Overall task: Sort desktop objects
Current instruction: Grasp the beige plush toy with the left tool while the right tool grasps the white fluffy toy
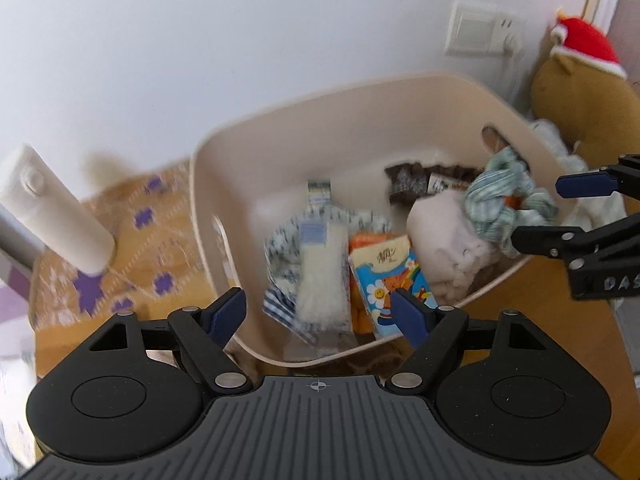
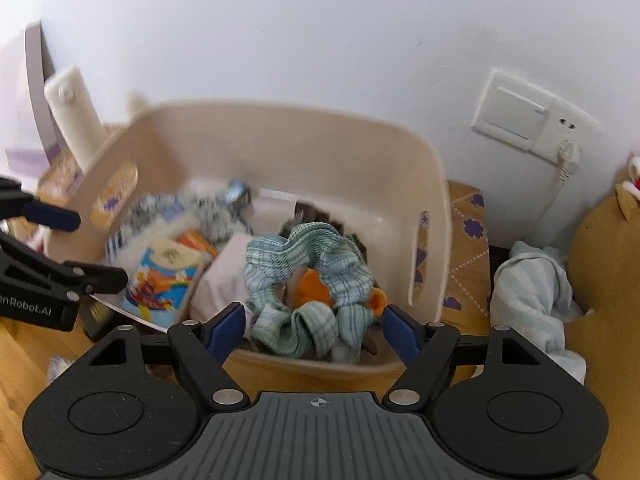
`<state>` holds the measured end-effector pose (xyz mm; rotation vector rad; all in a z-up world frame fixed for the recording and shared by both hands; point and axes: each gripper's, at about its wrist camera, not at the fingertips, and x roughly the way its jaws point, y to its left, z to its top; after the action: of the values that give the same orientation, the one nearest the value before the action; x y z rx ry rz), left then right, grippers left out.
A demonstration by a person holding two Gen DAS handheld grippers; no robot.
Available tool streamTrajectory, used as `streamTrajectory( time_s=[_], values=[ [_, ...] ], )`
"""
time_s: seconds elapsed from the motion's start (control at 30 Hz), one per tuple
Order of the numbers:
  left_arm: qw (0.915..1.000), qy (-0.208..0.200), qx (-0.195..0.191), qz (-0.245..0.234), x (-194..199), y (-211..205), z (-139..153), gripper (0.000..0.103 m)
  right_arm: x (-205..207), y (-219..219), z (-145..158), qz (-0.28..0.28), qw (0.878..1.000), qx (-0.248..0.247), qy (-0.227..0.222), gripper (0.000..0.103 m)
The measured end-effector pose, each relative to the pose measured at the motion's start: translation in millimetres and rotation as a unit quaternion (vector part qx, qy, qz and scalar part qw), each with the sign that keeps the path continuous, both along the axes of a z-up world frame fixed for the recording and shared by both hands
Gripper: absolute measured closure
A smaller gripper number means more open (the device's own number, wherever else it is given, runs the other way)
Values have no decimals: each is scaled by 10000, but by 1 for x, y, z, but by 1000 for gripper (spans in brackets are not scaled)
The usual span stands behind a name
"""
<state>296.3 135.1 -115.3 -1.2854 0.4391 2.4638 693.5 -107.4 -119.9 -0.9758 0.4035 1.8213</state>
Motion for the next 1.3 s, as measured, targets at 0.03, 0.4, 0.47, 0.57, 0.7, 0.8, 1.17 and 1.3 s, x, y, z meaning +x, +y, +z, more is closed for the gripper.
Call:
streamTrajectory(
  time_s=[0.03, 0.4, 0.47, 0.57, 0.7, 0.8, 1.17, 1.3],
  values=[
    [9999, 27, 36, -104, 2, -3, 3, 22, 3, -2, 5, -12, 9999, 65, 124, 21],
    [9985, 205, 0, -515, 34, -47, 16, 22, 4, -43, 19, 599, 9969, 363, 370, 14],
    [9988, 173, 0, -452, 37, -59, 16, 22, 1, -53, 18, 730, 9957, 385, 412, 11],
    [9993, 60, -66, -358, 37, -79, 10, 22, -9, -67, 13, 979, 9936, 352, 439, 10],
    [9996, -168, -153, -193, 32, -108, -4, 22, -26, -89, 1, 1286, 9907, 314, 322, 2],
    [9992, -385, -98, -82, 24, -127, -15, 22, -37, -100, -16, 1470, 9888, 186, 205, 1],
    [9942, -876, 217, 584, -9, -170, -47, 22, -60, -111, -80, 1759, 9825, -480, -385, 0],
    [9906, -1103, 625, 513, -18, -173, -50, 22, -64, -110, -92, 1834, 9797, -565, -580, 0]
  ],
)
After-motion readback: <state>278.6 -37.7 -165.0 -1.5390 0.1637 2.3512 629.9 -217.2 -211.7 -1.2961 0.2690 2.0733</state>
